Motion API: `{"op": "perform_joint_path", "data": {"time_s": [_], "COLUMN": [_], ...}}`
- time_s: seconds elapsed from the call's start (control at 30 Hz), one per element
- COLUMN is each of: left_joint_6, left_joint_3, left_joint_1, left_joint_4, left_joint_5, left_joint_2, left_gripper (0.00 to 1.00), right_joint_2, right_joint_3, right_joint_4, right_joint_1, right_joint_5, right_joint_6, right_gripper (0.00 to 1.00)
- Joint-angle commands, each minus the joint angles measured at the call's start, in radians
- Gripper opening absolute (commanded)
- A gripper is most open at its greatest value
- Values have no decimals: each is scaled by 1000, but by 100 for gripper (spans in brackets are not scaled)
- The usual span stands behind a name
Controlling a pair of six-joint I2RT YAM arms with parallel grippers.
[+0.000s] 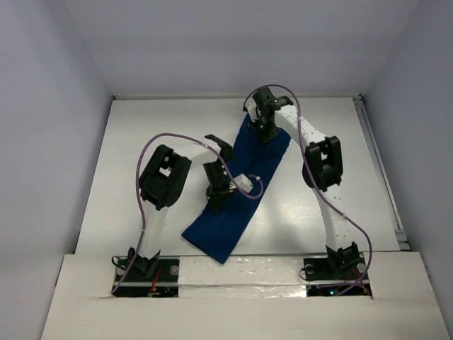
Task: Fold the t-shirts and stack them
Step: Rotate the tshirt 90 degrees
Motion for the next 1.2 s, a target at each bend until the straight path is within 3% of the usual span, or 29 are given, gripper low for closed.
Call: {"op": "perform_joint_path", "data": {"time_s": [0.0,0.37,0.43,0.5,0.53,0.83,1.17], "left_joint_6": [-33,-249,-306,-397,-424,-587,-742], "left_joint_3": [143,570,596,616,618,624,903], "left_joint_1": [-1,-1,-1,-1,-1,8,18], "left_joint_4": [33,80,172,275,307,553,553], "left_joint_5": [79,59,37,15,1,-49,-165], "left_joint_2": [2,-18,2,37,46,137,379], "left_gripper": [7,9,4,0,0,0,0], "right_joint_2": [-156,-426,-506,-561,-620,-912,-1079], "right_joint_3": [-54,-347,-396,-467,-492,-680,-771], "right_joint_4": [91,168,194,231,240,306,308], "right_joint_1": [10,-2,-37,-68,-83,-277,-343], "right_joint_5": [-5,60,55,32,21,-60,-204], "right_joint_6": [7,44,72,95,96,89,92], "right_gripper": [28,27,20,1,0,0,0]}}
